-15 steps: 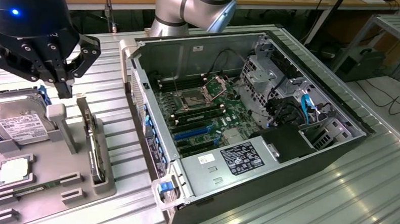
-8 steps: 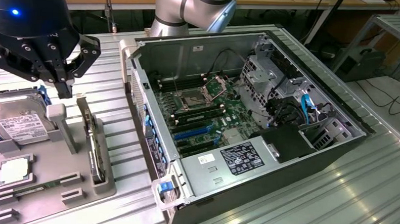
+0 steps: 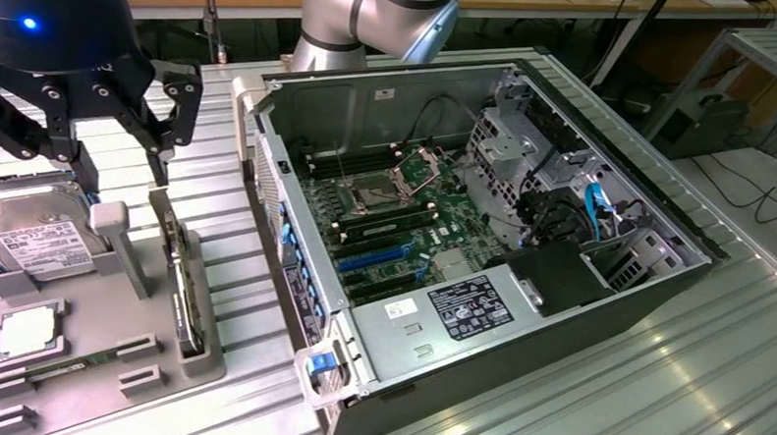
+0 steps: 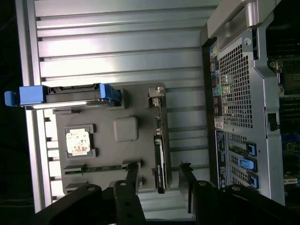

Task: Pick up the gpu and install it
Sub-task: 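Pick up the gpu and move the gpu toward the slot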

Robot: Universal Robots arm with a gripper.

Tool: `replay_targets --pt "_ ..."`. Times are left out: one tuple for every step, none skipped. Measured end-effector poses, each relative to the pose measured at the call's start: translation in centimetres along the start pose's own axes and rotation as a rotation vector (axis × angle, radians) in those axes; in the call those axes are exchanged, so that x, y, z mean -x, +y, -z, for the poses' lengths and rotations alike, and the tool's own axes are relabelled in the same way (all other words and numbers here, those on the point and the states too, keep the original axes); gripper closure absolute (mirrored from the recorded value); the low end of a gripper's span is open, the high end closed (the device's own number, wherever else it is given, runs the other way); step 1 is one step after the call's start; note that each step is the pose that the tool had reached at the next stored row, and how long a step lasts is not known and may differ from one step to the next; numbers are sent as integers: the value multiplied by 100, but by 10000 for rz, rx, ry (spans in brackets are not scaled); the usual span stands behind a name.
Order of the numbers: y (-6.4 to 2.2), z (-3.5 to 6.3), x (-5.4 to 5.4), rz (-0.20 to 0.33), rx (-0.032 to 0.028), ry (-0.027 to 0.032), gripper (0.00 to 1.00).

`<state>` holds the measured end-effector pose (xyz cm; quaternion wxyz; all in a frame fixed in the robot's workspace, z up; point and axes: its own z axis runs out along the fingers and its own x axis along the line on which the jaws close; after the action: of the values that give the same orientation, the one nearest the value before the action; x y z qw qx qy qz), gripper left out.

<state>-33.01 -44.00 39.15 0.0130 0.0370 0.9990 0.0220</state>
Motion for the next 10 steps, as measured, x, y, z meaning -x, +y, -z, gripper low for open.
replay_targets --pt "0 -1 0 4 -11 -1 46" --pt "-1 -1 1 28 -35 -2 46" --pt "-1 -1 1 96 -58 3 40" --pt "-1 -2 0 182 -72 14 40" --pt "0 -5 1 221 -84 27 40" --pt "0 -11 2 243 -90 34 40" --pt "0 -19 4 289 -96 55 40" --pt "0 -25 4 310 -97 60 40" --pt "-1 -31 5 327 -97 62 40" --pt "-7 -44 5 337 -95 60 40"
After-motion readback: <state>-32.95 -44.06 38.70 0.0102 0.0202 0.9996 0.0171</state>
